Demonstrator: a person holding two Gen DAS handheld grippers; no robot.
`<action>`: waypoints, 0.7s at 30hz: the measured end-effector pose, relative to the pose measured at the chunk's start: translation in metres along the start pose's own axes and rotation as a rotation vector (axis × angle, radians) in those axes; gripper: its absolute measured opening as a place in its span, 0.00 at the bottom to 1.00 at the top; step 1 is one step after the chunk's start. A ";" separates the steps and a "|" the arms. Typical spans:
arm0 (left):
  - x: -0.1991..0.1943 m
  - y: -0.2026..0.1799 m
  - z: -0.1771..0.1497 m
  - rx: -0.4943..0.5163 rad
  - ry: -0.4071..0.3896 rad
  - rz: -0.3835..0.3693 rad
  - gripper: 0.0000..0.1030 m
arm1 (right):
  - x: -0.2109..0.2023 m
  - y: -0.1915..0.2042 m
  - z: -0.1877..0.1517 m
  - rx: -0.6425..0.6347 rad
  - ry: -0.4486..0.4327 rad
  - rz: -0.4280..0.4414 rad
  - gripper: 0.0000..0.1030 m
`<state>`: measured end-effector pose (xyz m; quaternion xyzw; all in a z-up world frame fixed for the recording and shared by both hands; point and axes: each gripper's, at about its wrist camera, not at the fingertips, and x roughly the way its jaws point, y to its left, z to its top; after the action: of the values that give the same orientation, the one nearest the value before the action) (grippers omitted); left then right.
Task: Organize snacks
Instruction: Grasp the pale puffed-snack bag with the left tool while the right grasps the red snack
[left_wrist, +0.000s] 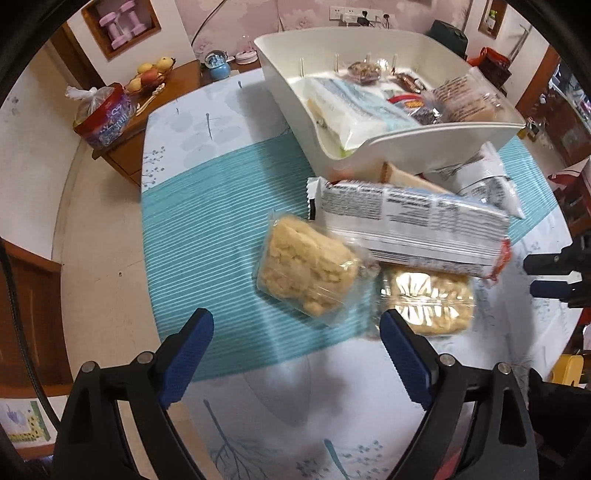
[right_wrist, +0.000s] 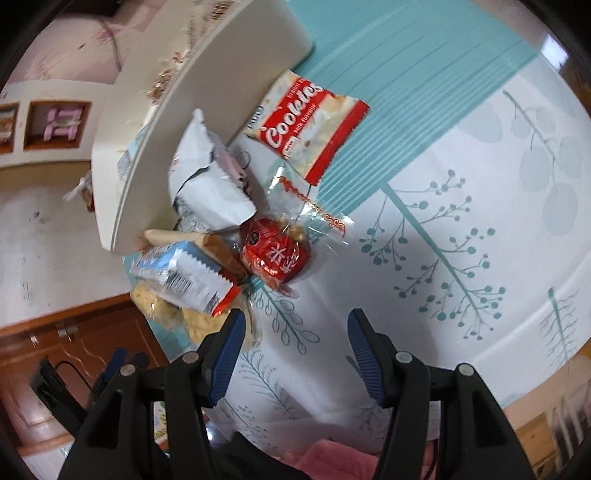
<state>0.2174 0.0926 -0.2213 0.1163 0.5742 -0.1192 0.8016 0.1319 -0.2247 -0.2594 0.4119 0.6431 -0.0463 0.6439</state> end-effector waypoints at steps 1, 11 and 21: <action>0.004 0.001 0.001 -0.001 0.000 -0.003 0.88 | 0.002 0.000 0.002 0.011 0.000 -0.009 0.56; 0.036 0.013 0.009 -0.030 -0.045 -0.074 0.88 | 0.021 0.004 0.019 0.061 -0.025 -0.048 0.56; 0.052 0.016 0.018 -0.049 -0.039 -0.144 0.88 | 0.030 0.025 0.043 0.074 -0.064 -0.051 0.59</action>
<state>0.2546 0.0993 -0.2640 0.0525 0.5682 -0.1646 0.8046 0.1856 -0.2192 -0.2804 0.4173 0.6303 -0.0993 0.6471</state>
